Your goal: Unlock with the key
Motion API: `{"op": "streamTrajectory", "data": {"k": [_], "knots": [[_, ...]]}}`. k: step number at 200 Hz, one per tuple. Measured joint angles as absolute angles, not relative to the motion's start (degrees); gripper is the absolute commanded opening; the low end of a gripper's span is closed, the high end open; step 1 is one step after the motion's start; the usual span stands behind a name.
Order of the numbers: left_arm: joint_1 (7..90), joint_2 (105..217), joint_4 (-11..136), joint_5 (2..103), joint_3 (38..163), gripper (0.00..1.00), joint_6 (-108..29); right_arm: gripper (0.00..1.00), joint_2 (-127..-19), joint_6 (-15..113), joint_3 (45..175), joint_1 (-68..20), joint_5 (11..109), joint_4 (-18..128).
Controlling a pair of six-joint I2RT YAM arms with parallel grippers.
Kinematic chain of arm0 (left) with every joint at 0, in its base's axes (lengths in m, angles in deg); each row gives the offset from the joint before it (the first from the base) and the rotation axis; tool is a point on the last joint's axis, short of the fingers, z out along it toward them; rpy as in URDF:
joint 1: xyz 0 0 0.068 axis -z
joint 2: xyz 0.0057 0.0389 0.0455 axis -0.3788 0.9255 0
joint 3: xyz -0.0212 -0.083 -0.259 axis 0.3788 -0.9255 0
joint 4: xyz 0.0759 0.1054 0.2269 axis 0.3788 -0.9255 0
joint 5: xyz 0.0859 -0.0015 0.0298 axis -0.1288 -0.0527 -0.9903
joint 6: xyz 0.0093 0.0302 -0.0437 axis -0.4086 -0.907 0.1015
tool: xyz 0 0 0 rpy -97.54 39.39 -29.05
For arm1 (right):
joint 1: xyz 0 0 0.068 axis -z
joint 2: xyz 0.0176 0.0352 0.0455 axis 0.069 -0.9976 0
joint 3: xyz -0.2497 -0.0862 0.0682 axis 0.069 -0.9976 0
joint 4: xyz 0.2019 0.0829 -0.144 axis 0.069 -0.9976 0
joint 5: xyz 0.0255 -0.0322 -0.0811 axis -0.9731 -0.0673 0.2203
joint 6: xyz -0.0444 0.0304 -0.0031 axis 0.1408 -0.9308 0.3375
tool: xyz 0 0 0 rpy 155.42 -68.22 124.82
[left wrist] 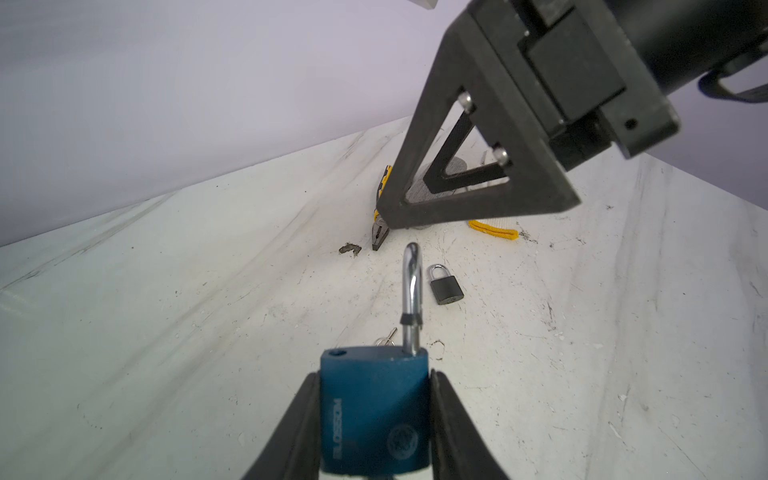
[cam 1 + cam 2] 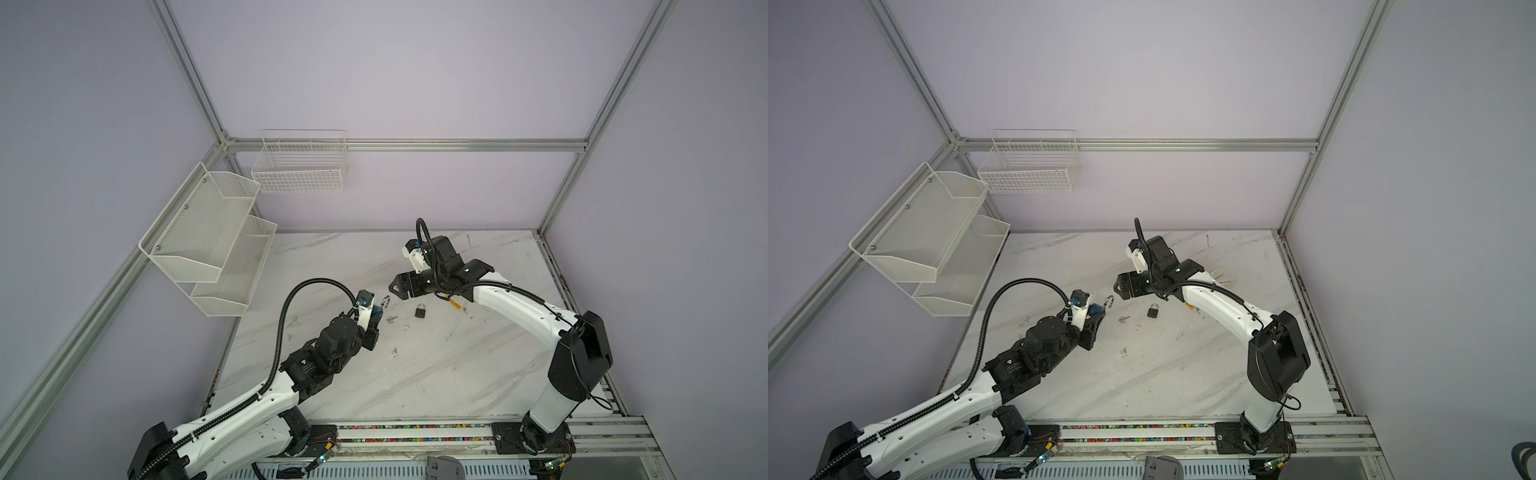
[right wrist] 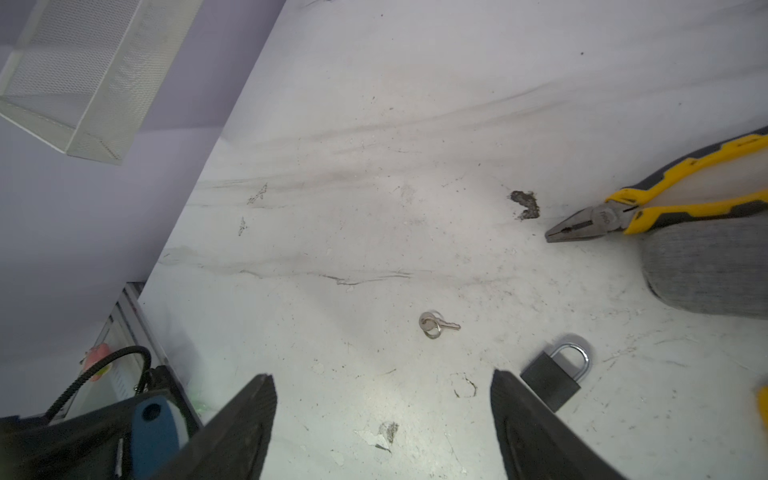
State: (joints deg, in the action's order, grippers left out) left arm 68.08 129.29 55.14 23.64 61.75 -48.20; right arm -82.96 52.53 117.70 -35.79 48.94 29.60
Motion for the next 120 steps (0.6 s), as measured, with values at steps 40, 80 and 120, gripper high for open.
{"op": "streamTrajectory", "data": {"k": [40, 80, 120], "knots": [[68.1, 128.7, 55.8, 23.9, 61.7, 0.00, -48.2, 0.85, -83.0, 52.3, 115.5, -35.4, 44.2, 33.2], [68.1, 127.5, 58.1, 23.8, 61.7, 0.00, -48.2, 0.85, -82.0, 52.3, 110.5, -35.4, 39.6, 35.4], [68.1, 127.5, 58.2, 23.7, 61.7, 0.00, -48.0, 0.85, -79.0, 51.1, 107.8, -35.1, 38.7, 36.7]]}}
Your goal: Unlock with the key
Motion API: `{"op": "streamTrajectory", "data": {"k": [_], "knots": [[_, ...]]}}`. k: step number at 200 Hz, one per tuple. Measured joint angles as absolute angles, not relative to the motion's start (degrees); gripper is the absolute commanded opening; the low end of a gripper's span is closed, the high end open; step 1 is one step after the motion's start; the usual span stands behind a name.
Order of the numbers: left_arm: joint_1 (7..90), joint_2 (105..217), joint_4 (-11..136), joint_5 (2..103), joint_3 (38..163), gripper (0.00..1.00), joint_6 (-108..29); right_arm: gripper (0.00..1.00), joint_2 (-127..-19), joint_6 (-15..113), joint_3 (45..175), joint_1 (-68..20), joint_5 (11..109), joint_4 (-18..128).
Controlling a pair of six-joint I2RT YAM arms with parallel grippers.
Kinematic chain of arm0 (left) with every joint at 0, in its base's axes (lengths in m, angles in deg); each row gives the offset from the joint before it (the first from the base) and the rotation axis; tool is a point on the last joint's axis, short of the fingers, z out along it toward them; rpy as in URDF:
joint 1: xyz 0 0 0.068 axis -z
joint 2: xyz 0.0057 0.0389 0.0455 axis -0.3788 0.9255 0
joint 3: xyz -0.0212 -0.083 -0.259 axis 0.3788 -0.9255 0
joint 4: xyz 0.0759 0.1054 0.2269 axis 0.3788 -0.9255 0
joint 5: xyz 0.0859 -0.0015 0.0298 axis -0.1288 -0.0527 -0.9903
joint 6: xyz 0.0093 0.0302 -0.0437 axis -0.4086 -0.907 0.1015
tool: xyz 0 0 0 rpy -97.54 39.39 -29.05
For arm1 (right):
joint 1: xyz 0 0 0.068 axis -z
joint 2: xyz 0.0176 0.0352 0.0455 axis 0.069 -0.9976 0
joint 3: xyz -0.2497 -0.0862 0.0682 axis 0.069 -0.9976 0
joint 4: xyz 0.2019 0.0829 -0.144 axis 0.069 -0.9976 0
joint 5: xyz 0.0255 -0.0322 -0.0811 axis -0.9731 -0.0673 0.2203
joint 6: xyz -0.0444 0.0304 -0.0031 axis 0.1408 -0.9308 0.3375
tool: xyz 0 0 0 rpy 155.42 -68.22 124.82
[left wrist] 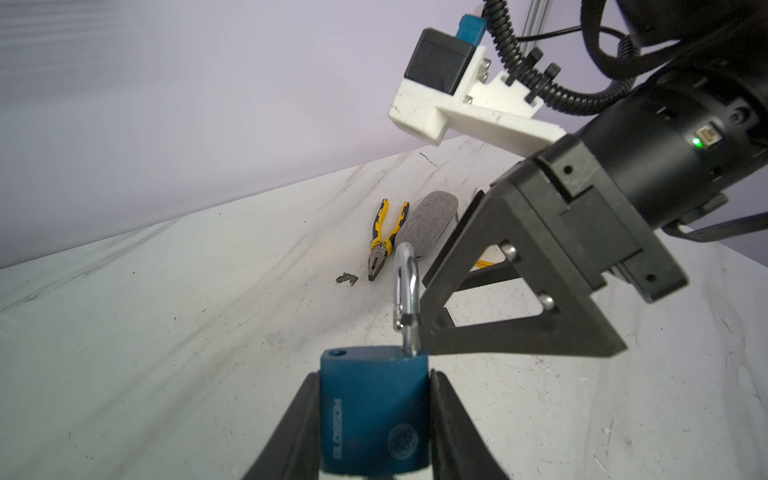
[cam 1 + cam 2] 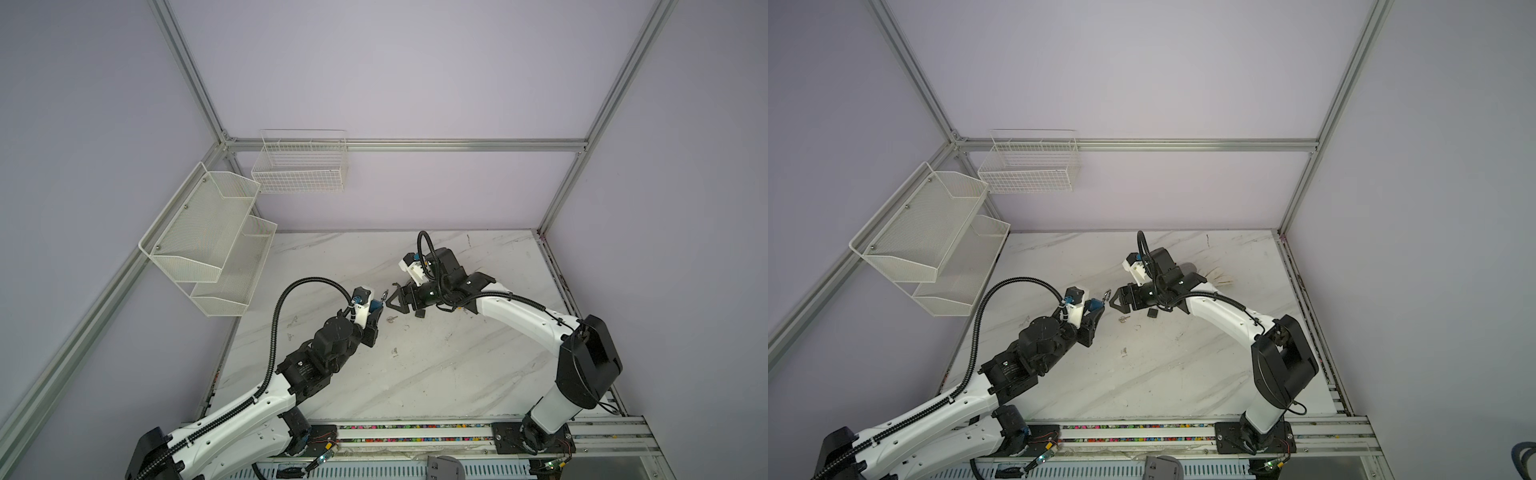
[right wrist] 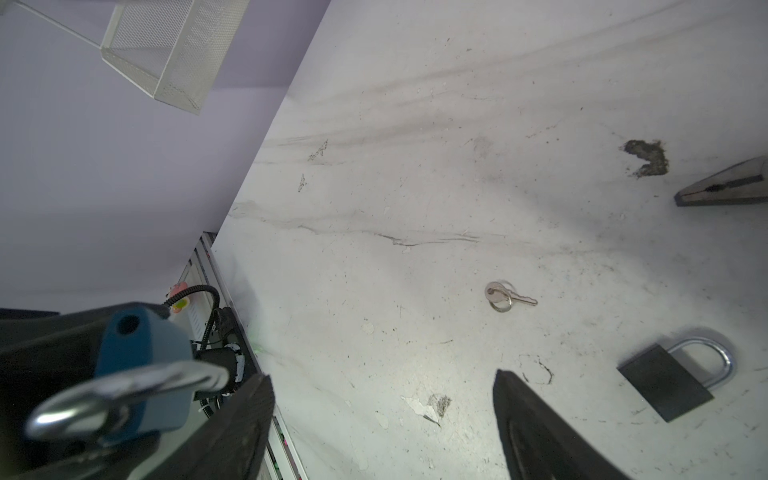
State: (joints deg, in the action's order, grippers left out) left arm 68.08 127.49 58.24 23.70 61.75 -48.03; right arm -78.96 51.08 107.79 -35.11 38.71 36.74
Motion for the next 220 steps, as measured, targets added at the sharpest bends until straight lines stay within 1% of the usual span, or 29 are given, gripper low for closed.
{"op": "streamTrajectory", "data": {"k": [22, 50, 129, 188, 220], "knots": [[68.1, 127.5, 58.3, 24.4, 61.7, 0.00, -48.1, 0.88, -76.8, 49.8, 107.1, -33.1, 38.8, 37.8], [68.1, 127.5, 58.8, 25.3, 61.7, 0.00, -48.2, 0.88, -75.8, 48.4, 108.6, -30.7, 38.3, 39.7], [68.1, 127.9, 61.4, 27.6, 61.7, 0.00, -49.6, 0.89, -81.0, 48.4, 111.9, -30.9, 31.9, 41.4], [68.1, 128.2, 62.7, 26.9, 61.7, 0.00, -49.7, 0.90, -80.5, 48.8, 109.6, -30.8, 27.8, 42.5], [68.1, 128.5, 63.0, 27.0, 61.7, 0.00, -49.8, 0.90, -78.6, 48.5, 108.1, -30.6, 28.8, 42.6]]}}
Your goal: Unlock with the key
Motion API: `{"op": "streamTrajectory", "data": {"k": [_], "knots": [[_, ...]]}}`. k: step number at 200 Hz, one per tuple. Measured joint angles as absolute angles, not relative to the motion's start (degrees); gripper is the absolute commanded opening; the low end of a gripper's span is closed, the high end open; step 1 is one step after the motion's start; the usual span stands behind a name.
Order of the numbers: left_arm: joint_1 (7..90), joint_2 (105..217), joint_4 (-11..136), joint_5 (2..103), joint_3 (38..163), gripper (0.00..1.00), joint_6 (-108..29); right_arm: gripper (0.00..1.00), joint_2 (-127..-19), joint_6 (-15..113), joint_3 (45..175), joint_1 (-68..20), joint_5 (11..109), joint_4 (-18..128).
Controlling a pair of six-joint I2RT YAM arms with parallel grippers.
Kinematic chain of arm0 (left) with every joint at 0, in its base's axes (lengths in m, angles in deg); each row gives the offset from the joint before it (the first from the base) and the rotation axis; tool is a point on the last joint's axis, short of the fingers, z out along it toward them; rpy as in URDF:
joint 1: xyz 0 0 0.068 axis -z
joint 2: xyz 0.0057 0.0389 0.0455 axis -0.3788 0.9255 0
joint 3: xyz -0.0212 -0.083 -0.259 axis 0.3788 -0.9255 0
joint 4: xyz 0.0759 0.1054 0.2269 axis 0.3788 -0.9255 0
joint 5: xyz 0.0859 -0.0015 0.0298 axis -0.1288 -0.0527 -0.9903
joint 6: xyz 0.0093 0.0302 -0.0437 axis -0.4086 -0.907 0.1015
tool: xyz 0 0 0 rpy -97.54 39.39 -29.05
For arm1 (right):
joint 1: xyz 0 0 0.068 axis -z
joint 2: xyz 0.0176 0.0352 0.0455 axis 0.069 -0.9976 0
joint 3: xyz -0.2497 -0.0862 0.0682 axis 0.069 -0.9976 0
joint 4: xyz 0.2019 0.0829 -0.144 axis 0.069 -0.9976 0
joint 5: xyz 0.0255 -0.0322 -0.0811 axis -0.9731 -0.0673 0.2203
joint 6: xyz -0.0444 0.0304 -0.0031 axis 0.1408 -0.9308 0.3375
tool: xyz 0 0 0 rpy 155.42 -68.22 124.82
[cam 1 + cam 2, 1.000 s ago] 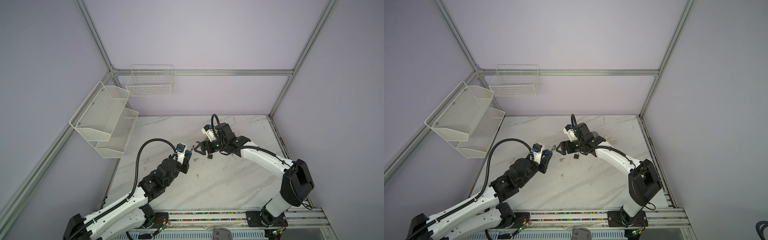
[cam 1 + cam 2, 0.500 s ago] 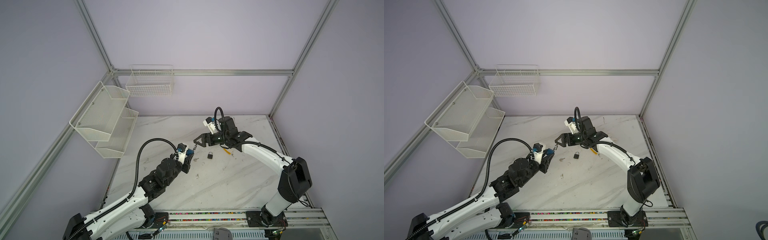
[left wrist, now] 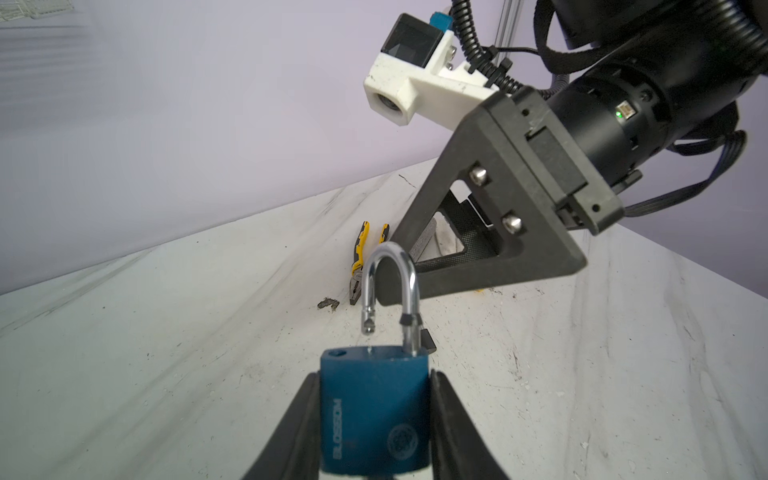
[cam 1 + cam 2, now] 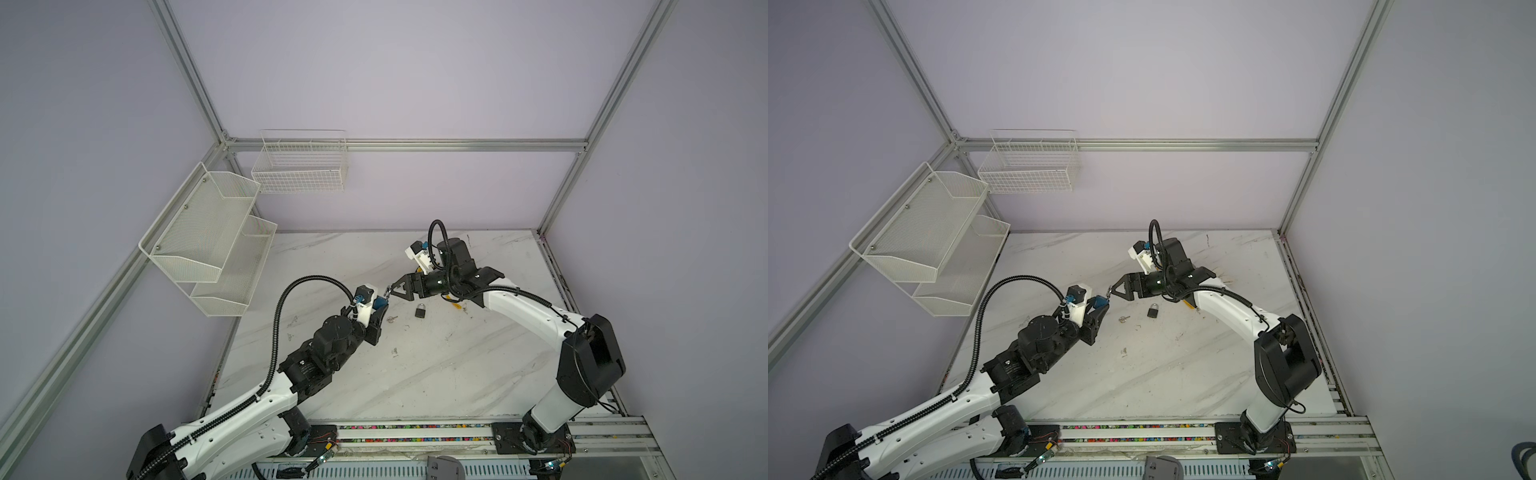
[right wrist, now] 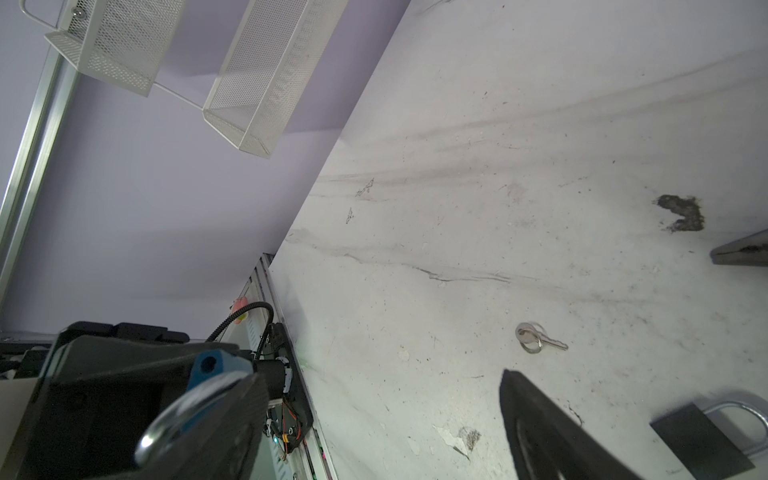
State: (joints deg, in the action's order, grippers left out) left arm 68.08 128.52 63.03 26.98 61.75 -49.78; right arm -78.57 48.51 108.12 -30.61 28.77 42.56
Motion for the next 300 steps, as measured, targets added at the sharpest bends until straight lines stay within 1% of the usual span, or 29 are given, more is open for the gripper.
{"op": "streamTrajectory", "data": {"k": [26, 50, 106, 167, 228, 264, 300], "knots": [[68.1, 128.6, 63.0, 27.0, 61.7, 0.00, -50.5, 0.91, -75.9, 47.5, 108.4, -30.4, 30.8, 42.4], [68.1, 129.1, 62.9, 26.9, 61.7, 0.00, -51.0, 0.91, -75.4, 47.2, 111.7, -30.8, 33.4, 40.9], [68.1, 129.1, 62.9, 26.2, 61.7, 0.00, -51.1, 0.92, -78.7, 48.7, 119.5, -33.7, 39.5, 33.9], [68.1, 128.7, 62.6, 25.8, 61.7, 0.00, -52.5, 0.92, -83.6, 52.3, 124.5, -34.3, 44.8, 24.7], [68.1, 127.7, 62.5, 25.9, 61.7, 0.00, -54.6, 0.92, -83.4, 56.4, 125.1, -34.2, 45.4, 20.4], [68.1, 127.8, 62.5, 26.2, 61.7, 0.00, -56.1, 0.93, -81.0, 56.0, 125.0, -33.6, 46.5, 19.9], [68.1, 128.2, 62.5, 26.8, 61.7, 0.00, -57.1, 0.93, -80.3, 55.8, 128.4, -34.2, 46.4, 19.4]]}}
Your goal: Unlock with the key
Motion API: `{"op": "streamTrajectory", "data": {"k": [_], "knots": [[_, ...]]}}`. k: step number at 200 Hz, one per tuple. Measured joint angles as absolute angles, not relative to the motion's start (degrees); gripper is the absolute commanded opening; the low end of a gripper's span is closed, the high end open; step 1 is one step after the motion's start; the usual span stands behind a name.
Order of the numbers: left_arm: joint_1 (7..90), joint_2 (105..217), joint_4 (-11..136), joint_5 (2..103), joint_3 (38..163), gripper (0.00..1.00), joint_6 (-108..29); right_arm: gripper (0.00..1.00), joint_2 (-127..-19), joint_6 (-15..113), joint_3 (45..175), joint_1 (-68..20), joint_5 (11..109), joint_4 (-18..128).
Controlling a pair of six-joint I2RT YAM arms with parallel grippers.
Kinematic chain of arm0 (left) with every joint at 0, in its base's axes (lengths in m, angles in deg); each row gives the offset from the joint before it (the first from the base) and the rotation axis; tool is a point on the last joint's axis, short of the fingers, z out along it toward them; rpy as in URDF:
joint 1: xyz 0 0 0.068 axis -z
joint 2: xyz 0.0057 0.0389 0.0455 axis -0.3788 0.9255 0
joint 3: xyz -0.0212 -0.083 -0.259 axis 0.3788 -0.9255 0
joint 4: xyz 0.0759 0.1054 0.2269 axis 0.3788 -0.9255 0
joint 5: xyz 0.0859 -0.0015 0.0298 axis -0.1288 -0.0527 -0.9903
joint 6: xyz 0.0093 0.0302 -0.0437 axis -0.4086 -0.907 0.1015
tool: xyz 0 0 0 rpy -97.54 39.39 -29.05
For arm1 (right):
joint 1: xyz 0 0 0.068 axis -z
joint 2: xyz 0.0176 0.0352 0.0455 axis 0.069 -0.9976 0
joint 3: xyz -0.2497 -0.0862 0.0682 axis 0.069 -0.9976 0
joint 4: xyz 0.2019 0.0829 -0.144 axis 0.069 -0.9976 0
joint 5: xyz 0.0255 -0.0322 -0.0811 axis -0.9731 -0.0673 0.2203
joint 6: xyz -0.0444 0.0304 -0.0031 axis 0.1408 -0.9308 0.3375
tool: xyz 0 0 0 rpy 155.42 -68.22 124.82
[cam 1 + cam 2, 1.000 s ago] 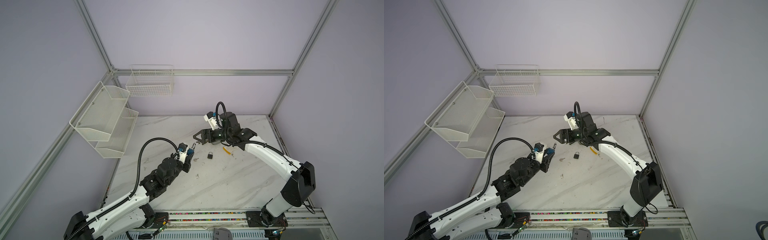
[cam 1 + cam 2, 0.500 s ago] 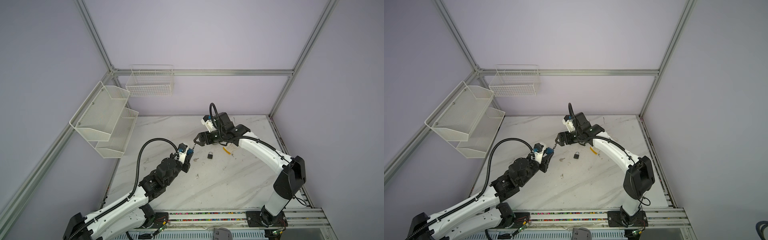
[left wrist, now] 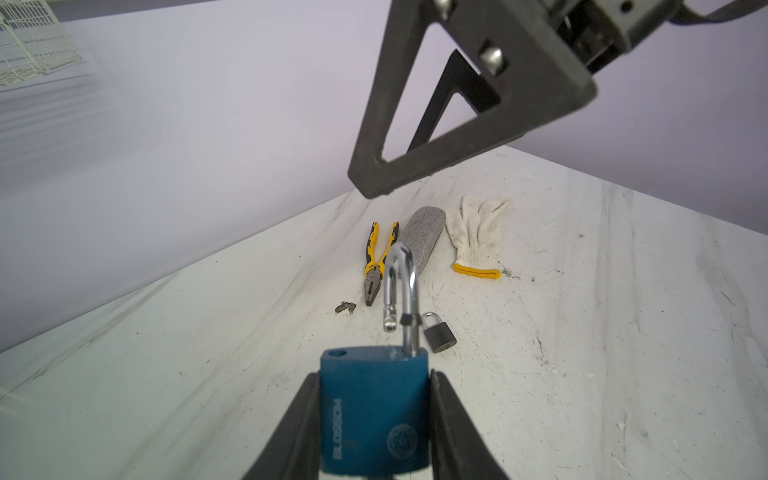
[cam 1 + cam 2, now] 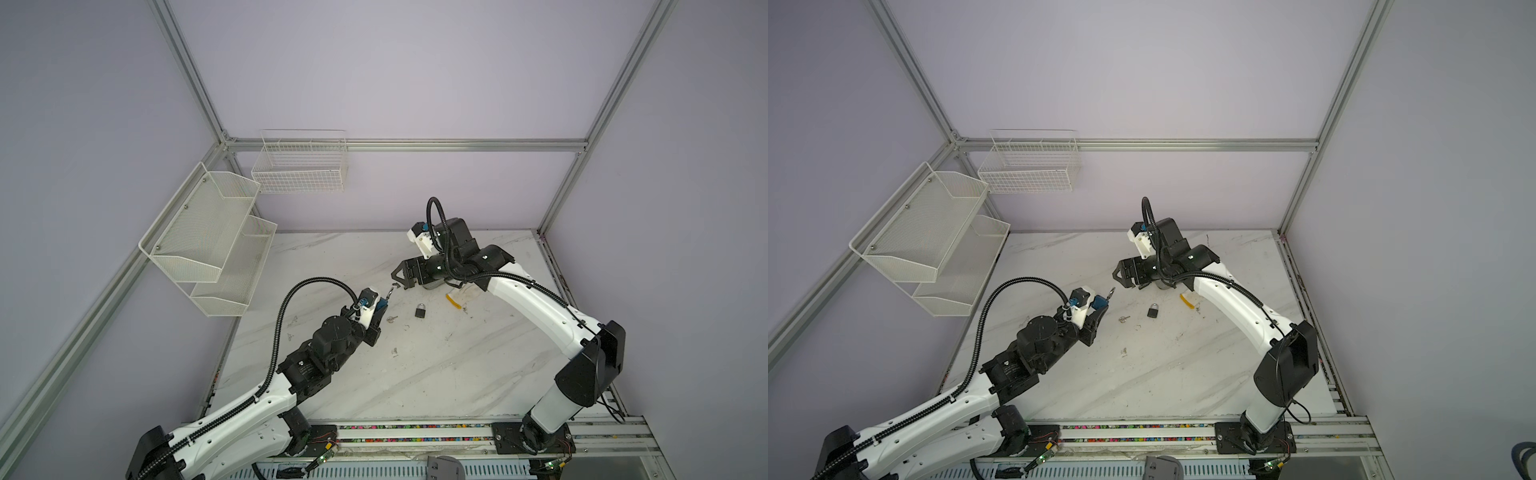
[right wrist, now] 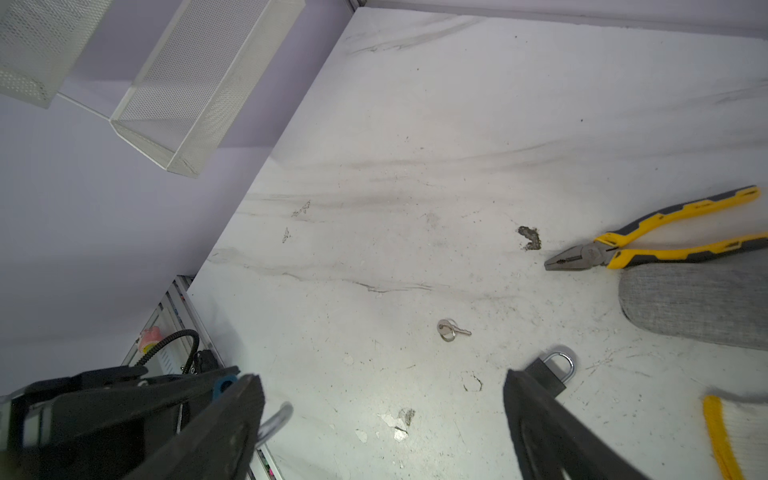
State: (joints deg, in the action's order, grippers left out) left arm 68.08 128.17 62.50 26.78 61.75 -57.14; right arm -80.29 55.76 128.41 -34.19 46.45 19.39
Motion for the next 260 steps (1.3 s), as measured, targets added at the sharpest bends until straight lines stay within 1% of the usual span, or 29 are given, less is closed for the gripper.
{"op": "streamTrajectory", "data": {"k": [69, 114, 190, 260], "knots": [[68.1, 128.8, 62.6, 27.0, 61.7, 0.00, -58.0, 0.94, -84.1, 56.3, 130.4, -35.5, 46.4, 16.8], [68.1, 128.8, 63.1, 27.2, 61.7, 0.00, -59.5, 0.94, -84.4, 57.5, 130.0, -35.4, 46.4, 15.8], [68.1, 128.8, 63.8, 27.4, 61.7, 0.00, -61.6, 0.94, -82.0, 59.0, 127.5, -34.8, 44.1, 16.2], [68.1, 129.1, 65.9, 25.2, 61.5, 0.00, -61.5, 0.95, -79.2, 59.3, 124.8, -32.9, 43.5, 15.8]]}}
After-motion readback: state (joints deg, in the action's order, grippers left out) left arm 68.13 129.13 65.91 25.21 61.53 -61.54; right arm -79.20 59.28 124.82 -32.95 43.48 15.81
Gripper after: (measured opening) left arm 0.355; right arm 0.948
